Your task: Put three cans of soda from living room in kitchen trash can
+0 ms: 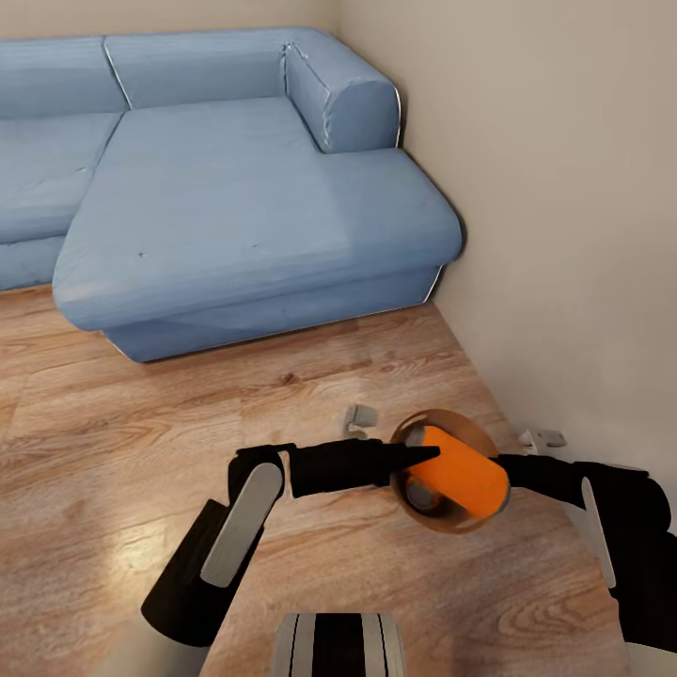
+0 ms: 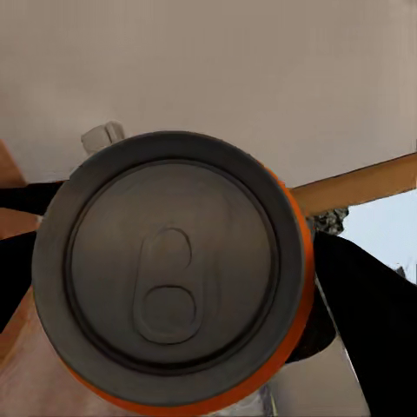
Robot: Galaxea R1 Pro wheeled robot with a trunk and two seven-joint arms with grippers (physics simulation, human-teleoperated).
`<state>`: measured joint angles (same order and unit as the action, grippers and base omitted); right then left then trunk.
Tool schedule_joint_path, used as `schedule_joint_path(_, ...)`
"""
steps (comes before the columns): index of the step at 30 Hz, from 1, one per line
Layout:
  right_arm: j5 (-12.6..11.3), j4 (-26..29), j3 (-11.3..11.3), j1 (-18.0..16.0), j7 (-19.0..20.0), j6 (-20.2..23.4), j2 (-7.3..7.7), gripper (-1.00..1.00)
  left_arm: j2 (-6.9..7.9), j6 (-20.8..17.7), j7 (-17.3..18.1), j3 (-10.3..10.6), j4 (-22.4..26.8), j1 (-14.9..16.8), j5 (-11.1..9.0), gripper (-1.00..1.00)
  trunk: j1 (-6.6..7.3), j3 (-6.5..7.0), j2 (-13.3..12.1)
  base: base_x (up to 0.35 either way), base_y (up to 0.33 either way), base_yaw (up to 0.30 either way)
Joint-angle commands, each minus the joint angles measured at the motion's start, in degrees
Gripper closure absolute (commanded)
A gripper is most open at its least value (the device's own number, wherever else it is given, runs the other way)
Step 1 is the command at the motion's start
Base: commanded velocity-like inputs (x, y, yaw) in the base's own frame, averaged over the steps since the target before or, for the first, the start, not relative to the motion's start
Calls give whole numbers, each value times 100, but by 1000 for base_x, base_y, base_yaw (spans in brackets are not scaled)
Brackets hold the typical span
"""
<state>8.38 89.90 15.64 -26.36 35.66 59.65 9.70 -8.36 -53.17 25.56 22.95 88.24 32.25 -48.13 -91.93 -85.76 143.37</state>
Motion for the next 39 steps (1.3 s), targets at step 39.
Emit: schedule_joint_path(39, -144, 1, -4, -1, 81, 35, 137, 100, -164, 1153, -4330, 2356, 26, 255, 201, 100, 0, 0, 0, 0, 0, 0)
